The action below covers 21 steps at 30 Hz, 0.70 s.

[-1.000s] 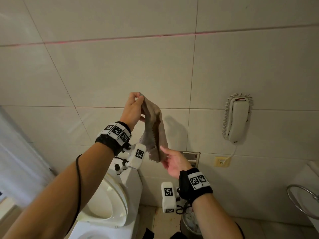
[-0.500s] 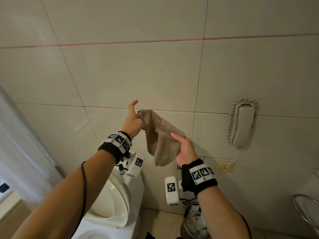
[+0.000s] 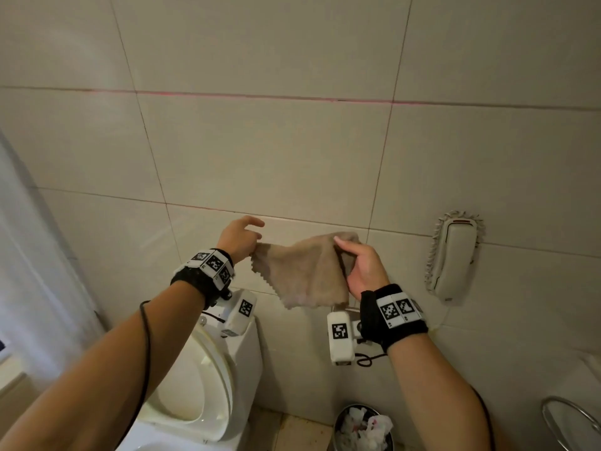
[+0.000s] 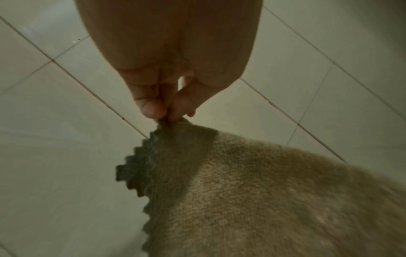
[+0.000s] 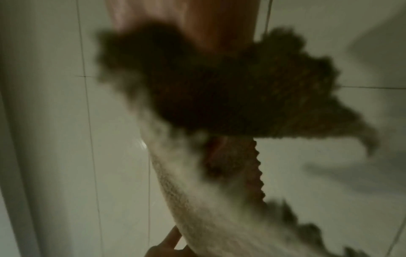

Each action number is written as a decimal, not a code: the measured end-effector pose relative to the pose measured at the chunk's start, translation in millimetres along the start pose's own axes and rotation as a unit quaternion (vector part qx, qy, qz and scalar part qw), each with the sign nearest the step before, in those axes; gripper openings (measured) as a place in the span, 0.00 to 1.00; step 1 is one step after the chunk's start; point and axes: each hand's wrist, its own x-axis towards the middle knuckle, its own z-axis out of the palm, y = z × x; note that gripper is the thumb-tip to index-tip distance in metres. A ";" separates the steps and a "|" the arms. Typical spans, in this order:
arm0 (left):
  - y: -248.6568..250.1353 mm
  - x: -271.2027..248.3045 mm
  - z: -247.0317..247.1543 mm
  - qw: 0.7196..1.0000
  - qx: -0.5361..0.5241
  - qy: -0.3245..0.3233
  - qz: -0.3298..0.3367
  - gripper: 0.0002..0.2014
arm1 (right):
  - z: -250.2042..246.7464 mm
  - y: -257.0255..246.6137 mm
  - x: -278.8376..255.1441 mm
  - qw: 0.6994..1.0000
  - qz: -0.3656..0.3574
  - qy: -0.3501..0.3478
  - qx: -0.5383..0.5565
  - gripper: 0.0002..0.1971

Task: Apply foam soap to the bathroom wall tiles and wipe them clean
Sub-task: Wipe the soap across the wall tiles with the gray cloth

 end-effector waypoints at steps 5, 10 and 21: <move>5.5 -8.7 6.1 0.996 0.075 -0.042 0.015 0.22 | 15.8 -19.0 2.2 0.999 -0.009 -0.029 -0.011 0.12; 27.4 -20.0 16.0 0.982 0.131 -0.123 0.061 0.23 | 23.3 -33.3 4.6 0.998 -0.026 -0.045 -0.029 0.11; 59.8 -20.3 36.2 0.974 -0.058 -0.175 0.136 0.04 | 18.1 -67.3 10.3 0.994 -0.058 -0.042 -0.084 0.10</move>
